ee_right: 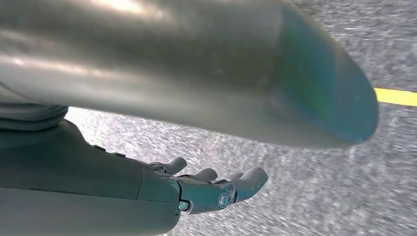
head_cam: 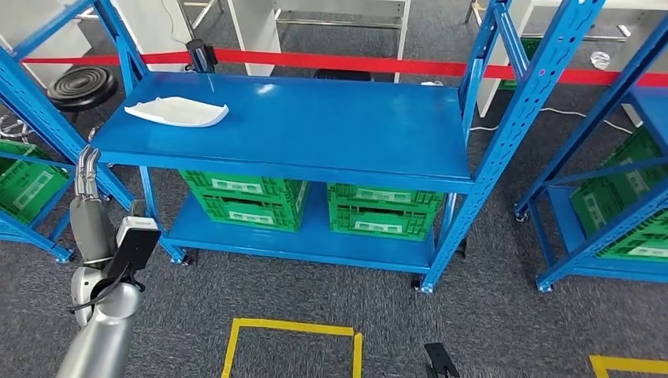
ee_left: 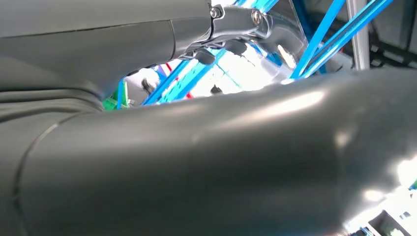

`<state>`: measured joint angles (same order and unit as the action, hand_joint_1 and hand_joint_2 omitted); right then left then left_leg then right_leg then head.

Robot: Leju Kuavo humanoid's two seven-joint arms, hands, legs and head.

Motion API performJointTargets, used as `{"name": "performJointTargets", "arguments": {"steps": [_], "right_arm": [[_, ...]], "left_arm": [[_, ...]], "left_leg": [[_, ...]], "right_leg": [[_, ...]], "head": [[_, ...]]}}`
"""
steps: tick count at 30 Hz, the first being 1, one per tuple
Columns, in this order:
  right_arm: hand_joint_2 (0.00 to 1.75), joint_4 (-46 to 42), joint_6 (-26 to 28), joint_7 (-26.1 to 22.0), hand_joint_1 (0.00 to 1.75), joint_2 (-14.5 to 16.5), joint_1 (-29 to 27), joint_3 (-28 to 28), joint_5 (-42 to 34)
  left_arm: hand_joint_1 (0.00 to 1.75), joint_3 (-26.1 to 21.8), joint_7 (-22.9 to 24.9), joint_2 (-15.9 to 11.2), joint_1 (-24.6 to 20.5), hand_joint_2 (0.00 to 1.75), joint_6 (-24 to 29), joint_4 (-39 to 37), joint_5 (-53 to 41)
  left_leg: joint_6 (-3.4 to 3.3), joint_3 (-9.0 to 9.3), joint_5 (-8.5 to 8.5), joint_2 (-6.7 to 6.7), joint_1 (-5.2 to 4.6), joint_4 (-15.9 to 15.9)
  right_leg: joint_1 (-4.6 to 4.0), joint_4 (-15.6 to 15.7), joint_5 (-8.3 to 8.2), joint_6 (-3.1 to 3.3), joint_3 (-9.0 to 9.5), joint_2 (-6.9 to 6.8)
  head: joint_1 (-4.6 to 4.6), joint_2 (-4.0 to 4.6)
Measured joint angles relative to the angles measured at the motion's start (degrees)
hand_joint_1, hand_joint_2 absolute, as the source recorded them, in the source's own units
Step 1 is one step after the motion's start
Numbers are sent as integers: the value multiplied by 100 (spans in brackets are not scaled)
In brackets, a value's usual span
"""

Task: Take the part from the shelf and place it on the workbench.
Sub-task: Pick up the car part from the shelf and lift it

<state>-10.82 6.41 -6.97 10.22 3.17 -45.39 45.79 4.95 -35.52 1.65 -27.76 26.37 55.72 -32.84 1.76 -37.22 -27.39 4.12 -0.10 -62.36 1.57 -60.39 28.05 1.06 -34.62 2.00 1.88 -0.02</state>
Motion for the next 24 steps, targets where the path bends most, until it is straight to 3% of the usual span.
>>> {"name": "performJointTargets", "arguments": {"steps": [2,4,5,6,8,10,11,13,15,17,19,20,21,23,24], "right_arm": [[0,0,-1,-4,0,-4,-7,-1,0],[0,0,-1,-4,0,-5,-12,-1,0],[0,0,-1,-4,0,-5,-12,-1,0],[0,0,-1,-4,0,-5,-12,-1,0],[0,0,-1,-6,0,-6,-9,-1,0],[0,0,-1,-5,0,-8,0,-1,1],[0,0,-1,-5,0,-9,5,-1,1],[0,-1,-1,-6,0,-10,14,-1,1],[0,-1,-2,-7,0,-14,19,-1,2],[0,0,-4,-7,0,-17,14,-1,1],[0,0,-5,-5,0,-19,2,-1,1],[0,0,-5,-4,0,-20,-3,-1,1],[0,0,-5,-5,0,-22,-6,-2,2],[0,0,-5,-6,0,-26,-8,-3,2],[0,0,-5,-7,0,-28,-8,-3,2]], "left_arm": [[0,2,0,3,-27,0,1,-22,8],[0,3,1,5,-19,0,1,-50,9],[0,3,2,4,-14,0,1,-62,10],[0,3,2,3,-14,0,1,-70,10],[0,3,1,3,-28,0,1,-74,10],[0,4,1,10,-46,0,1,-75,10],[0,3,1,10,-49,0,1,-75,11],[0,-2,2,-1,-45,0,1,-72,13],[0,-7,-2,-4,-55,0,2,-66,14],[0,-8,-8,20,-66,0,3,-68,17],[0,-8,-9,40,-54,0,3,-78,19],[0,-8,-9,43,-48,0,2,-82,19],[0,-8,-9,44,-44,0,2,-85,19],[0,-8,-9,48,-44,0,1,-85,19],[0,-9,-8,51,-48,0,1,-87,19]], "left_leg": [[49,-349,-273,-306,11,-660],[77,-685,-411,-361,40,-1226],[82,-723,-335,-372,48,-1247],[78,-642,-163,-394,53,-1045],[46,-261,213,-573,27,-280],[-30,-8,335,-721,-17,207],[-69,15,300,-725,-44,256],[-142,28,294,-596,-39,292],[-213,80,291,-480,-8,340],[-271,115,275,-363,7,358],[-299,129,252,-220,-2,351],[-299,141,238,-141,-6,345],[-292,159,221,-63,-6,336],[-255,197,175,78,4,309],[-228,201,149,144,3,287]], "right_leg": [[-9,23,39,51,73,-134],[-12,22,91,62,126,-270],[-11,22,120,58,158,-337],[-9,21,151,49,199,-404],[-21,21,227,7,291,-529],[-52,28,291,-58,350,-625],[-66,43,311,-92,371,-672],[-63,74,348,-157,425,-741],[-48,-118,482,-204,371,-582],[-45,-758,756,-217,31,-331],[-52,-1421,902,-221,-422,-245],[-54,-1505,819,-219,-546,-233],[-53,-1366,627,-212,-558,-217],[-37,-659,136,-187,-337,-53],[-25,-333,-13,-174,-213,73]], "head": [[-45,0],[-48,0],[-48,0],[-48,0],[-50,0],[-50,0],[-48,0],[-40,0],[-30,0],[-10,0],[-1,0],[0,0],[0,0],[2,0],[0,0]]}}
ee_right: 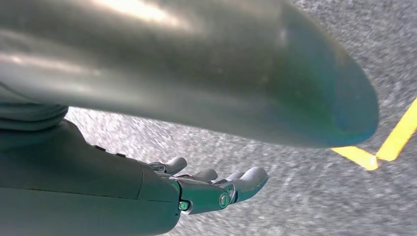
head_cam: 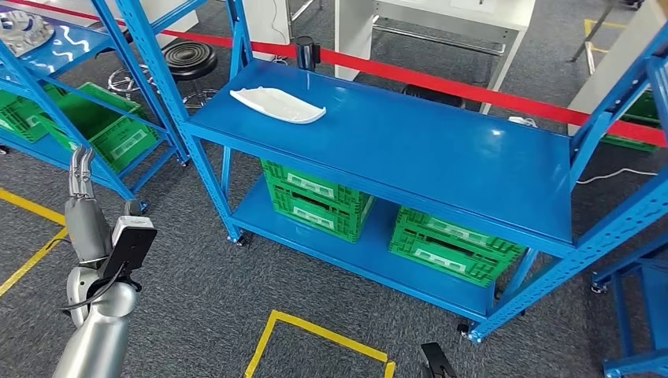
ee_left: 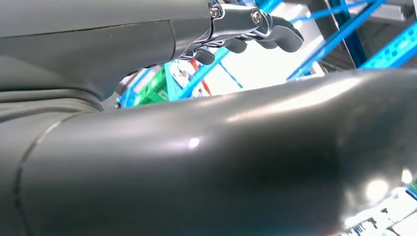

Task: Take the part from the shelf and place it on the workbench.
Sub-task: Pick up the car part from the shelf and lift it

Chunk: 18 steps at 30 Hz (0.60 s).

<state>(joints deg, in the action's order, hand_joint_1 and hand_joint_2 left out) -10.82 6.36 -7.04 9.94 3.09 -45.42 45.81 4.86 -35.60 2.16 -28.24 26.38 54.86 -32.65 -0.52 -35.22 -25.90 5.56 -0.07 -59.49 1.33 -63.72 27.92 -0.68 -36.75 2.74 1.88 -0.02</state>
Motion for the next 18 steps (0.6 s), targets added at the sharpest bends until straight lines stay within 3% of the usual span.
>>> {"name": "performJointTargets", "arguments": {"steps": [2,4,6,8,10,11,12,13,15,17,18], "right_arm": [[0,0,0,2,0,-2,1,-1,-1],[0,0,0,2,0,0,12,-2,-1],[0,0,2,0,0,1,18,-2,-1],[0,0,5,-1,0,-2,10,-2,-1],[0,0,4,1,0,-4,3,-2,0],[0,0,3,1,0,-3,2,-2,-1],[0,0,1,1,0,-3,2,-2,-1],[0,0,0,1,0,-2,3,-2,-1],[0,0,0,-1,0,-2,6,-2,0],[0,0,0,0,0,-3,16,-2,-1],[0,0,0,0,0,-2,22,-2,-1]], "left_arm": [[0,1,1,4,-4,0,-1,-5,0],[0,0,1,-9,2,0,-2,-7,0],[0,-1,1,-31,-2,0,-1,-7,0],[0,1,-1,-34,-8,0,0,-9,1],[0,3,1,-31,10,0,0,-20,2],[0,3,2,-32,21,0,0,-26,2],[0,3,3,-33,28,0,0,-28,2],[0,2,4,-34,28,0,0,-28,2],[0,2,6,-33,18,0,0,-25,2],[0,3,7,-27,9,0,0,-23,3],[0,2,8,-33,8,0,0,-23,3]], "left_leg": [[74,-20,-19,122,12,-11],[157,-39,-11,219,31,11],[214,-113,-89,18,20,-136],[252,-395,-342,-335,13,-704],[283,-771,-559,-470,37,-1383],[293,-864,-543,-489,47,-1517],[295,-846,-425,-506,54,-1437],[289,-711,-228,-546,56,-1144],[249,-332,88,-748,24,-388],[177,-137,149,-862,-22,-18],[141,-126,128,-828,-49,-3]], "right_leg": [[-3,290,-57,32,123,150],[-12,332,-48,84,158,56],[1,379,-46,161,222,-71],[-11,402,-14,229,292,-207],[-29,401,34,262,344,-351],[-33,401,61,265,370,-419],[-34,400,88,260,402,-484],[-34,400,120,249,443,-545],[-47,396,195,205,527,-662],[-72,401,250,145,573,-758],[-83,411,264,115,588,-806]], "head": [[3,0],[9,0],[-15,0],[-45,0],[-53,0],[-55,0],[-55,0],[-56,0],[-59,0],[-56,0],[-55,0]]}}
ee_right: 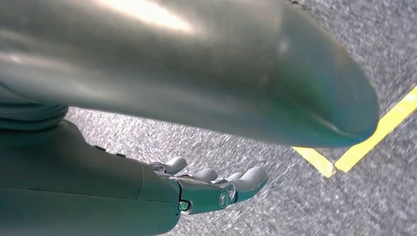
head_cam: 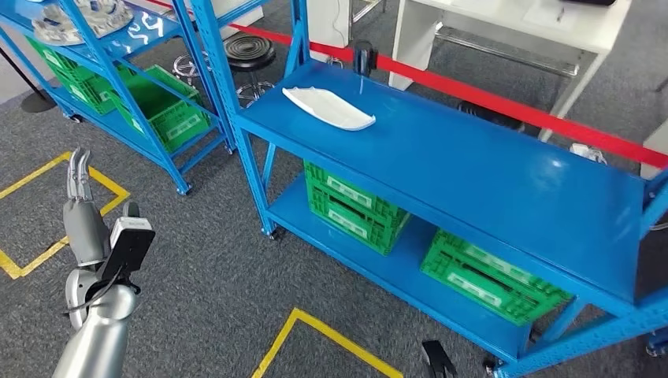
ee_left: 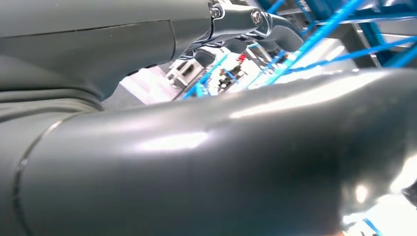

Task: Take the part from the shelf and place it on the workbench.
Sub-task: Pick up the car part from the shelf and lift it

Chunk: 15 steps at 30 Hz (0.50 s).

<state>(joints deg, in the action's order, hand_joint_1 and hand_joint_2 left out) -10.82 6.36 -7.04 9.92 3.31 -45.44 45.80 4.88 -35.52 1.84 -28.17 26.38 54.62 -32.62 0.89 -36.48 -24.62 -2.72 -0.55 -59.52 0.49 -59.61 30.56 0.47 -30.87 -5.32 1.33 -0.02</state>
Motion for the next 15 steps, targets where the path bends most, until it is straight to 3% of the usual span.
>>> {"name": "performJointTargets", "arguments": {"steps": [2,4,6,8,9,10,12,14,15], "right_arm": [[0,-1,0,1,0,2,6,-1,0],[0,-2,-1,-1,0,2,6,-1,1],[0,-2,-1,0,0,2,-2,-1,0],[0,-1,-1,-2,0,2,-14,-5,-27],[0,-1,-1,-6,0,2,-17,-14,-52],[0,-2,-2,-11,0,0,-15,-26,-79],[0,-2,-2,-17,0,-4,-2,-56,-113],[0,-1,-1,-17,0,-6,7,-81,-126],[0,0,2,-17,0,-4,8,-94,-130]], "left_arm": [[0,-3,-1,-18,0,0,1,8,1],[0,-5,-4,-18,-18,0,1,18,2],[0,-6,-9,8,-27,0,1,16,3],[0,-7,-17,30,-19,0,-9,7,4],[0,-7,-26,33,-17,0,-21,3,7],[0,-7,-37,37,-18,0,-35,0,10],[0,-6,-56,44,-31,0,-53,-6,21],[0,-5,-68,52,-52,0,-55,-20,32],[0,-5,-77,53,-60,0,-55,-30,38]], "left_leg": [[-67,18,8,134,15,39],[-137,62,15,246,53,89],[-184,75,1,353,67,96],[-199,79,-21,463,67,82],[-193,86,-35,514,71,70],[-179,97,-53,556,77,54],[-120,110,-103,626,81,3],[-55,97,-141,665,67,-39],[-66,90,-148,671,57,-43]], "right_leg": [[11,-6,47,-58,34,-24],[31,-299,217,-111,-87,203],[40,-1006,490,-142,-481,447],[42,-1543,561,-162,-870,494],[49,-1527,437,-167,-935,496],[59,-1294,221,-171,-887,498],[79,-572,-196,-177,-633,535],[89,-161,-337,-136,-476,585],[85,-123,-324,-109,-463,600]], "head": [[7,0],[20,0],[42,0],[52,0],[53,0],[54,0],[57,0],[56,0],[54,0]]}}
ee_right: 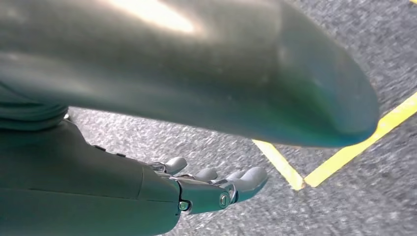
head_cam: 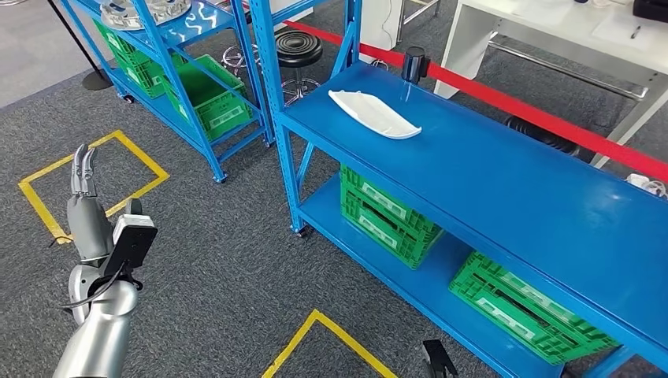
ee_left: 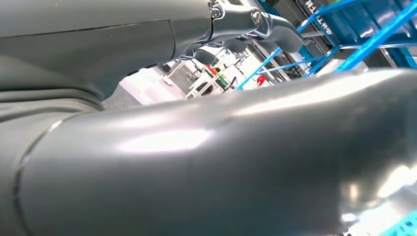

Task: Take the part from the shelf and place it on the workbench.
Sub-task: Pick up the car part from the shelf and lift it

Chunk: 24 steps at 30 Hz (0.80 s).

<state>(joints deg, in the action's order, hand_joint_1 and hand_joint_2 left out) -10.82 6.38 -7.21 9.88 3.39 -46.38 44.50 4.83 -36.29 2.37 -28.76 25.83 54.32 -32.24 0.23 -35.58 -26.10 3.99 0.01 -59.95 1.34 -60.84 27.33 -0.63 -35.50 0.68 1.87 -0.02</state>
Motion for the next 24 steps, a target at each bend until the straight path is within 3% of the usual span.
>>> {"name": "performJointTargets", "arguments": {"steps": [3,5,8,13,17,20,22,24], "right_arm": [[0,0,23,-7,0,5,-3,-31,-7],[0,0,49,-31,0,5,-3,-38,-6],[0,0,74,-74,0,6,-4,-46,2],[0,0,63,-79,0,6,-3,-59,9],[0,0,54,-64,0,6,-3,-68,-16],[0,0,27,-66,0,20,-3,-72,-30],[0,0,4,-69,0,27,-1,-72,-40],[0,0,-10,-72,0,28,3,-73,-54]], "left_arm": [[0,0,-32,2,-19,0,1,-44,18],[0,1,-48,6,-45,0,3,-84,25],[0,2,-68,12,-99,0,11,-142,28],[0,2,-84,15,-135,0,42,-208,32],[0,2,-79,15,-129,0,50,-211,32],[0,2,-72,12,-125,0,51,-199,31],[0,5,-70,24,-122,0,54,-168,31],[0,9,-62,34,-129,0,55,-146,31]], "left_leg": [[-101,26,13,-15,-4,36],[-101,51,19,-36,-3,66],[-56,77,30,-54,-1,105],[74,91,35,-58,8,134],[110,87,28,-58,7,128],[18,104,23,-68,-14,142],[-38,222,95,-117,13,316],[-57,339,164,-191,57,480]], "right_leg": [[-13,19,-22,51,8,10],[-22,19,-23,79,9,26],[-30,17,-18,114,11,36],[-34,13,-11,137,13,36],[-29,22,-11,136,21,35],[-2,96,-40,76,57,47],[-11,73,-21,37,68,47],[-25,-310,183,2,-105,27]], "head": [[-2,0],[-1,0],[-1,0],[-1,0],[0,0],[-1,0],[2,0],[10,0]]}}
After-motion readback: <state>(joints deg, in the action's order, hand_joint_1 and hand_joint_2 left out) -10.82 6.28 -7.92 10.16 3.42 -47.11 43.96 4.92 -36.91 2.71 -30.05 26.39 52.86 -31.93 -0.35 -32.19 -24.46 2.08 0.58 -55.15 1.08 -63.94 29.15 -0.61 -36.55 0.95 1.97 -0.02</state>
